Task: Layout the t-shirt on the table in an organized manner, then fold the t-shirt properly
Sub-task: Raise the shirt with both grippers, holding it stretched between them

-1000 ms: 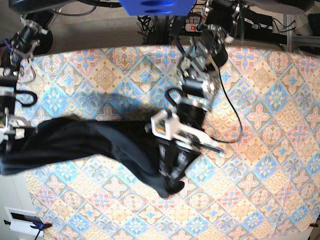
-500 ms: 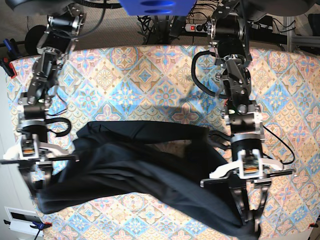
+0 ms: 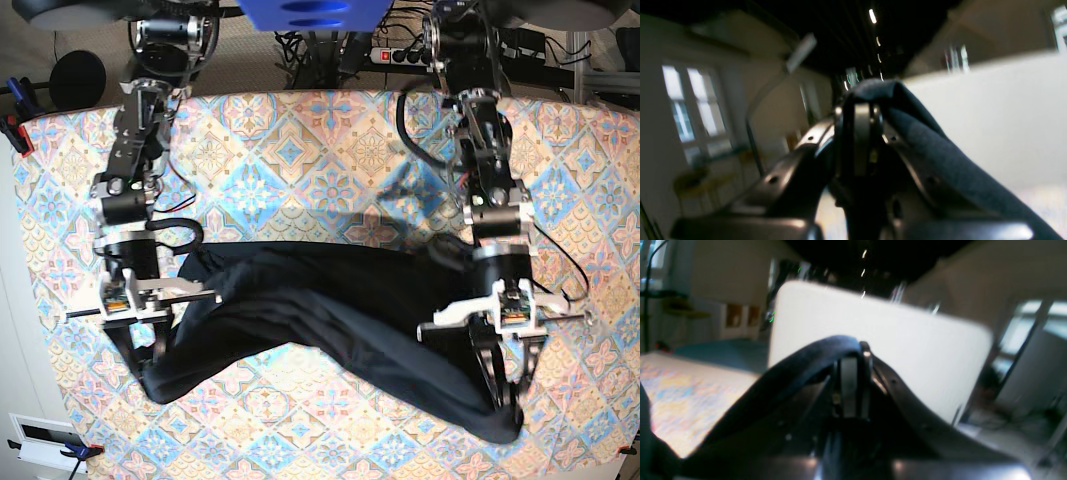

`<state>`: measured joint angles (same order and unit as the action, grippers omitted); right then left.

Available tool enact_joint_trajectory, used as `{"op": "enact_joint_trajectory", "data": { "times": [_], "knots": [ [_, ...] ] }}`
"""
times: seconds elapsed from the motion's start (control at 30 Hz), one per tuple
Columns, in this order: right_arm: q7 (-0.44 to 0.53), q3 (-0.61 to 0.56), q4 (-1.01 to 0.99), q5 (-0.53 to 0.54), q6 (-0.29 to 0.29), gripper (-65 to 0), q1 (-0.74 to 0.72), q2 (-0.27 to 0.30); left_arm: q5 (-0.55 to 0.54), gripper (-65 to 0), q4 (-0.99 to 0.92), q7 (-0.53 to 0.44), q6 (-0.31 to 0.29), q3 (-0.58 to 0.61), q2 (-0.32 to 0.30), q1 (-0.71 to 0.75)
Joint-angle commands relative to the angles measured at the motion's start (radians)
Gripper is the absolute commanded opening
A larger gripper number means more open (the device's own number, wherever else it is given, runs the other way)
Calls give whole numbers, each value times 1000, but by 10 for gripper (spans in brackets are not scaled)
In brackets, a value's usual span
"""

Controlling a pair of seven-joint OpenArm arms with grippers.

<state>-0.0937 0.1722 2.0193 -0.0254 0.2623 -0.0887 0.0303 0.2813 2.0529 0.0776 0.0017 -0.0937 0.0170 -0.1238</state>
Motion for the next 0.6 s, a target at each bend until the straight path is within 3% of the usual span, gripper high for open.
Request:
{"op": "enact_joint_trajectory", "data": {
  "times": [0.0, 0.27, 0.57],
  "knots": [
    [-7, -1, 22, 8, -8, -650, -15, 3, -14, -650, 16, -15, 8, -1, 2, 2],
    [-355, 5, 21, 8, -8, -650, -119, 10, -116, -650, 16, -5, 8, -2, 1, 149],
    [-358, 3, 19, 8, -8, -650, -423, 7, -110, -650, 16, 8, 10, -31, 4, -56]
  ]
}}
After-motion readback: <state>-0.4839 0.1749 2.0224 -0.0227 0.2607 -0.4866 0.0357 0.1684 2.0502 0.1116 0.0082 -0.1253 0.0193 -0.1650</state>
